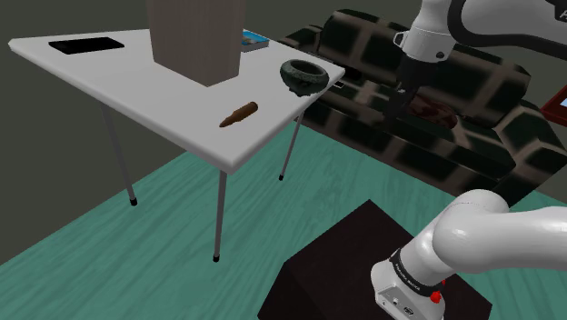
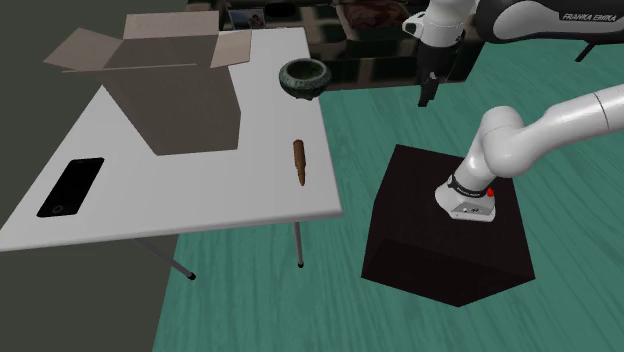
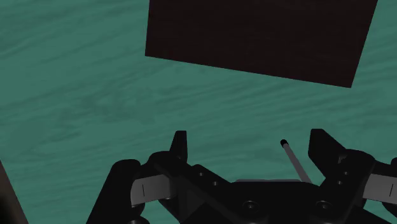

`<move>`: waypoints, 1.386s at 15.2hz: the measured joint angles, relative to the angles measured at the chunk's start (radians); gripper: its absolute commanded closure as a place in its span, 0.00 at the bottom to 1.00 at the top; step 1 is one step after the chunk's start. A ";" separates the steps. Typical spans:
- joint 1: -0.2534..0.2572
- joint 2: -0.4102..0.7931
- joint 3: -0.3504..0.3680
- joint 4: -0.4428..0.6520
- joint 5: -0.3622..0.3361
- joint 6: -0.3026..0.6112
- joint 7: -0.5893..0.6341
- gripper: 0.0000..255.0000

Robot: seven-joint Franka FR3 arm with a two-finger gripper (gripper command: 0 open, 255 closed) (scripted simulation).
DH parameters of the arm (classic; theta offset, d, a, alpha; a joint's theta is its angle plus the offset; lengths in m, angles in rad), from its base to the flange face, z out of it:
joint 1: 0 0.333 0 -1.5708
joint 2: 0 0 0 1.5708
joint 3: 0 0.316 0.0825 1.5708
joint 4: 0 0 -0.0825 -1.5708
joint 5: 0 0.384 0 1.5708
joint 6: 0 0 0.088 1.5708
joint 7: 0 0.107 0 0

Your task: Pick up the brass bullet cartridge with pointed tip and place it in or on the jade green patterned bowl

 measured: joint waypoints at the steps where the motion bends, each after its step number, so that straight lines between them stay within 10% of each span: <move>1: 0.000 0.000 0.000 0.000 0.000 0.000 0.000 0.00; 13: -0.074 0.185 0.310 0.100 0.216 0.108 0.612 0.00; 21: -0.173 0.441 0.511 0.297 0.228 0.199 1.056 0.00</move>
